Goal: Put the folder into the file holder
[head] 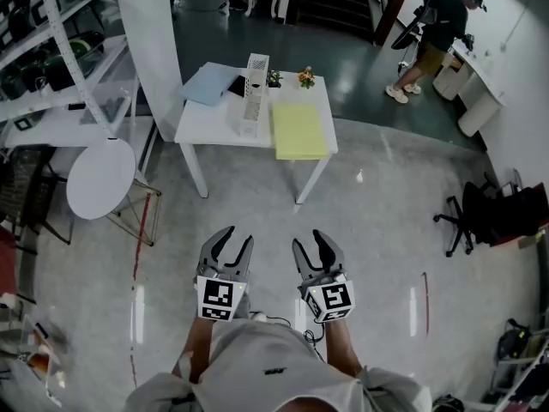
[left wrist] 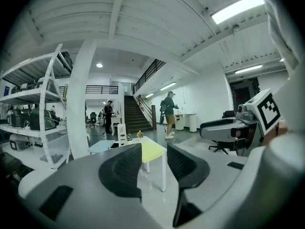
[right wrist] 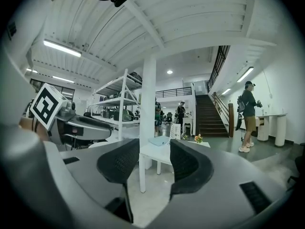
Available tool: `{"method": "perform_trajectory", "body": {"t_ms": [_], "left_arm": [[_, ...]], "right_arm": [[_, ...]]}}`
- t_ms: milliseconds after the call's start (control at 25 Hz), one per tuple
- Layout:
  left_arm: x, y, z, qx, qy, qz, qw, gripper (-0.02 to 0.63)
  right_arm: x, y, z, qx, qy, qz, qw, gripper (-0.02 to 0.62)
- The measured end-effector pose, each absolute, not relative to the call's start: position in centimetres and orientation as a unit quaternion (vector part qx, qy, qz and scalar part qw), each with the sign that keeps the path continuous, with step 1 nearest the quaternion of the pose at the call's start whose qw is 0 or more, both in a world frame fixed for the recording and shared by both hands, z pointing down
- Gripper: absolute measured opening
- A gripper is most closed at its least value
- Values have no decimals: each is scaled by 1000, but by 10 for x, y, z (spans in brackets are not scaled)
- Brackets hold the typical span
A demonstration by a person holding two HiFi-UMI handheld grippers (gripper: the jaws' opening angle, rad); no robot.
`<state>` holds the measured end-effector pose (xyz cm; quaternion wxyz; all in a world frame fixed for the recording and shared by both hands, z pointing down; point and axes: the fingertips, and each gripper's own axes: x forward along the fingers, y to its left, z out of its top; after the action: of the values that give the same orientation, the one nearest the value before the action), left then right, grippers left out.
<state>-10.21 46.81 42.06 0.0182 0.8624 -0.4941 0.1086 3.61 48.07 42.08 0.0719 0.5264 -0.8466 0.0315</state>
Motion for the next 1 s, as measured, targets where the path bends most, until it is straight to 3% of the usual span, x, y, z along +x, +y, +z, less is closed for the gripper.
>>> {"method": "perform_trajectory", "body": {"t_ms": [1000], "left_arm": [[-137,294,422,882,-457,115,16,178]], "right_arm": [[-8,324,431,554,-827,54,86,184]]}}
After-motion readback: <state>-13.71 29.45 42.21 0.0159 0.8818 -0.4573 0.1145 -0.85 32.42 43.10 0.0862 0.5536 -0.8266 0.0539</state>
